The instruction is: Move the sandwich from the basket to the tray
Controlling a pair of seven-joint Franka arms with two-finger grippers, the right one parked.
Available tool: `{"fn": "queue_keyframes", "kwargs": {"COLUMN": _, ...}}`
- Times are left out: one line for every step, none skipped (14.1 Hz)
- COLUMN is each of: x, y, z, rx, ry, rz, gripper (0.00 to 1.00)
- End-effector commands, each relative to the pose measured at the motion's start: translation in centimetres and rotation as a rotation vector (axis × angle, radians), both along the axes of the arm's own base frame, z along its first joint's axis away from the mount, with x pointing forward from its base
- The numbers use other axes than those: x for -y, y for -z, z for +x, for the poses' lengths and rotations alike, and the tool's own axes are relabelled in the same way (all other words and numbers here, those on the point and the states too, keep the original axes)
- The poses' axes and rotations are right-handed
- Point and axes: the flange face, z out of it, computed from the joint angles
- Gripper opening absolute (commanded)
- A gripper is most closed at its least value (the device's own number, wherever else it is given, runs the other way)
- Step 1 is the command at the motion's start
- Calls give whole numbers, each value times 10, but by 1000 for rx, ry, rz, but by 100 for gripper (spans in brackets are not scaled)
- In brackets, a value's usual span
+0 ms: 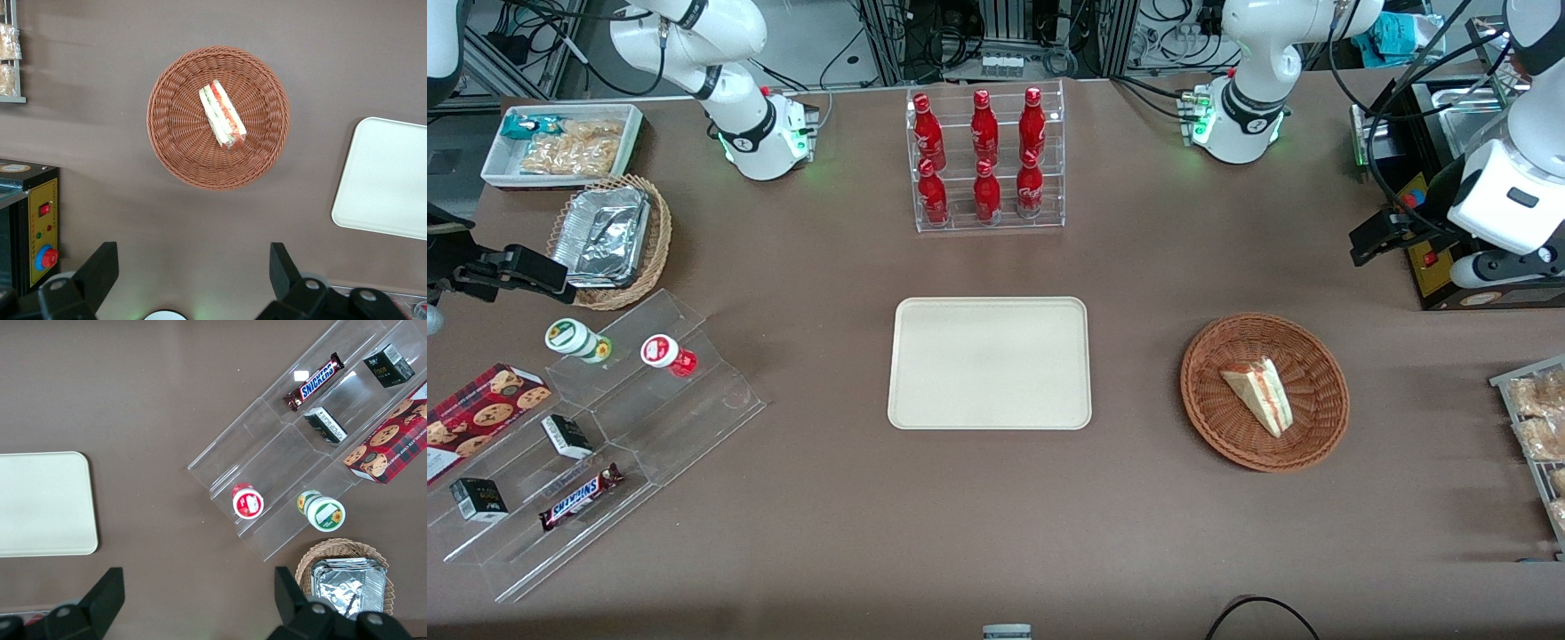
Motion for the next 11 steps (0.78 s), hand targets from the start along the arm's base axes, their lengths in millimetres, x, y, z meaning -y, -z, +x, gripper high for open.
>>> {"fn": "queue_keyframes", "kwargs": {"x": -3, "y": -6, "z": -2, "rx": -5, "ry": 9, "rz": 15, "gripper": 100}}
{"fn": "queue_keyframes", "kwargs": {"x": -2, "y": -7, "z": -1, "rx": -3, "ry": 9, "rz": 14, "gripper": 100}}
{"fn": "queue_keyframes", "kwargs": {"x": -3, "y": -7, "z": -1, "rx": -5, "ry": 8, "rz": 13, "gripper": 100}}
{"fn": "queue_keyframes", "kwargs": {"x": -3, "y": -7, "z": -1, "rx": -5, "ry": 6, "rz": 11, "gripper": 100}}
{"fn": "queue_keyframes", "kwargs": {"x": -3, "y": -5, "z": -1, "rx": -8, "ry": -7, "rz": 10, "gripper": 100}}
{"fn": "queue_keyframes", "kwargs": {"x": -3, "y": -4, "z": -1, "rx": -11, "ry": -10, "rz": 8, "gripper": 100}}
{"fn": "queue_keyframes", "kwargs": {"x": -5, "y": -1, "z": 0, "rx": -18, "ry": -19, "rz": 3, "gripper": 100}}
{"fn": "queue_keyframes", "kwargs": {"x": -7, "y": 3, "z": 2, "rx": -26, "ry": -51, "rz": -3, "gripper": 100}}
{"fn": "queue_keyframes", "kwargs": {"x": -9, "y": 18, "z": 8, "rx": -55, "ry": -100, "rz": 9, "gripper": 100}}
{"fn": "queue_keyframes", "kwargs": {"x": -9, "y": 33, "z": 9, "rx": -91, "ry": -151, "rz": 18, "gripper": 100}}
{"fn": "queue_keyframes", "kwargs": {"x": -10, "y": 47, "z": 13, "rx": -106, "ry": -186, "rz": 22, "gripper": 100}}
